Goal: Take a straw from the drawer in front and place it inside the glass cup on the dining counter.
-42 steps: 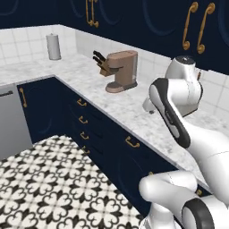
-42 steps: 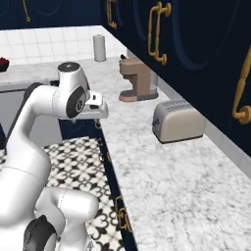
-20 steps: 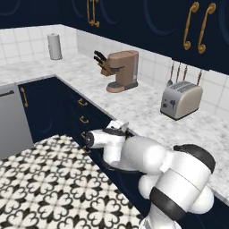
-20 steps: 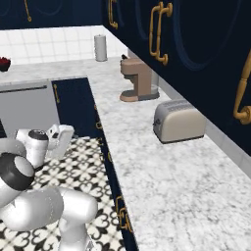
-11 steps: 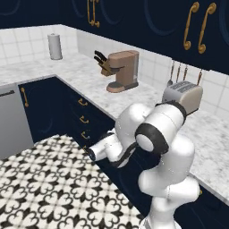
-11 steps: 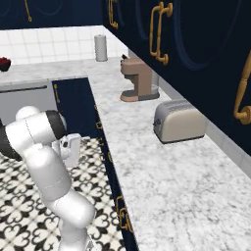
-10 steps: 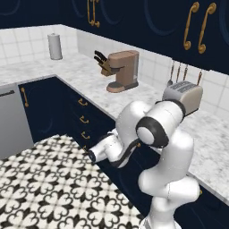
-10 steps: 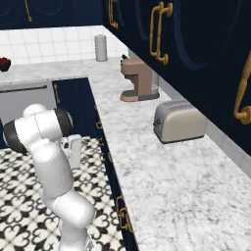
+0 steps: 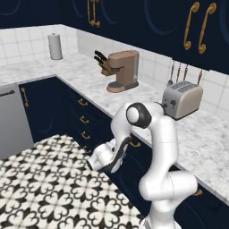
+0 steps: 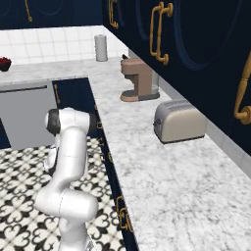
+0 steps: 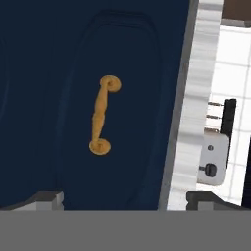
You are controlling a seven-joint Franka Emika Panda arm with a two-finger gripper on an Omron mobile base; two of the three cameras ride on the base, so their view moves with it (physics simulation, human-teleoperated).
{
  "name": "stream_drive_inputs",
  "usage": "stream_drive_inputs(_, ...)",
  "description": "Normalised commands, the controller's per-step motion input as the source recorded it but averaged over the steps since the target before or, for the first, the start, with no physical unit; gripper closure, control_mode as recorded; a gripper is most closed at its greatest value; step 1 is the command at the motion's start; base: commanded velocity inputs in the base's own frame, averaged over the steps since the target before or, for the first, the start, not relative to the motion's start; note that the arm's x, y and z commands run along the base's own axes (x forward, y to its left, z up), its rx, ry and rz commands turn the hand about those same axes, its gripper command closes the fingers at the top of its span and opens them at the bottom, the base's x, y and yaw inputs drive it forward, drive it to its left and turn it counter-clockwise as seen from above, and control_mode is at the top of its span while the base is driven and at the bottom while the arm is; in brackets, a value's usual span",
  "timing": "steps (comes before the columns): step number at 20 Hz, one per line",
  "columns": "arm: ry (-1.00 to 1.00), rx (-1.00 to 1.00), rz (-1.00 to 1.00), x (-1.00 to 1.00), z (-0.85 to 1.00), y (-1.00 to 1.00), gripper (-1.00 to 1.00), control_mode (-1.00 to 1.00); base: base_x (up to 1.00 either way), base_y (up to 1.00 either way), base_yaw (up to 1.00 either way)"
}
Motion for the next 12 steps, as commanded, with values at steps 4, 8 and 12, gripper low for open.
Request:
stream_drive_inputs(4,0.00,0.00,-0.15,0.71,-0.14,-0.28,-1.00,-1.00,0.00,0.00,0.00)
stream_drive_inputs(8,0.00,0.01,-0.10,0.79,-0.02,-0.46,-1.00,-1.00,0.00,0.00,0.00)
stream_drive_inputs(12,0.01,0.01,-0.05,0.56,-0.18,-0.43,-1.00,-1.00,0.00,0.00,0.00)
